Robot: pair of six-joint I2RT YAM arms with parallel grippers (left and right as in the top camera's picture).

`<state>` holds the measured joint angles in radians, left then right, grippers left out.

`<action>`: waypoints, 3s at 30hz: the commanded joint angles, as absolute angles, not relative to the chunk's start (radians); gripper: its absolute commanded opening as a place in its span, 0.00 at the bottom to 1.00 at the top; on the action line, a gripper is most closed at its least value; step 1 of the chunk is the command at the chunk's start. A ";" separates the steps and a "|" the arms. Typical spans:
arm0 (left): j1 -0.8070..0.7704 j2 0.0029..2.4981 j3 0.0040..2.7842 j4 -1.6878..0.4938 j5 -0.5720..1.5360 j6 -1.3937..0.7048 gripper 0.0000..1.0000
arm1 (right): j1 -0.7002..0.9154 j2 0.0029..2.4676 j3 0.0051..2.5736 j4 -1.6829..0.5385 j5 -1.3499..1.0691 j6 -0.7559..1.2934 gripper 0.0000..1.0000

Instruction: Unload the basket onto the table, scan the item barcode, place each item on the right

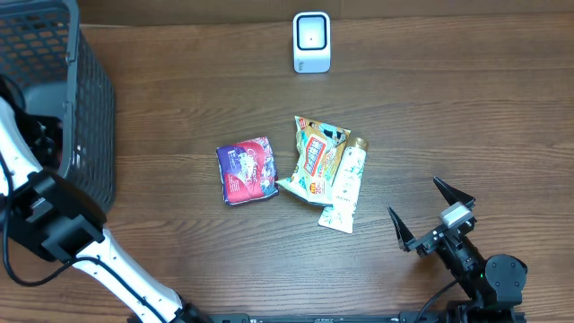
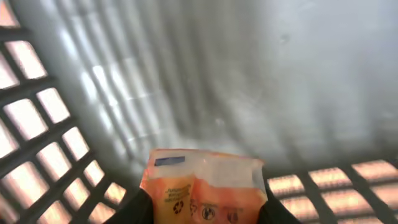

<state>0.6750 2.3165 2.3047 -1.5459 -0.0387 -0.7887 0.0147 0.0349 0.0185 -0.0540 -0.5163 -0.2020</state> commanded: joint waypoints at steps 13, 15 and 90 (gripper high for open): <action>0.682 2.177 2.772 -1.690 0.251 -0.475 0.34 | 0.017 0.031 0.008 -0.051 -0.513 -0.194 1.00; 0.679 2.131 2.772 -1.690 0.328 -0.438 0.34 | 0.017 0.031 0.008 -0.051 -0.513 -0.194 1.00; -0.643 1.893 2.202 -1.214 -0.307 -0.411 1.00 | 0.017 0.031 0.008 -0.051 -0.513 -0.194 1.00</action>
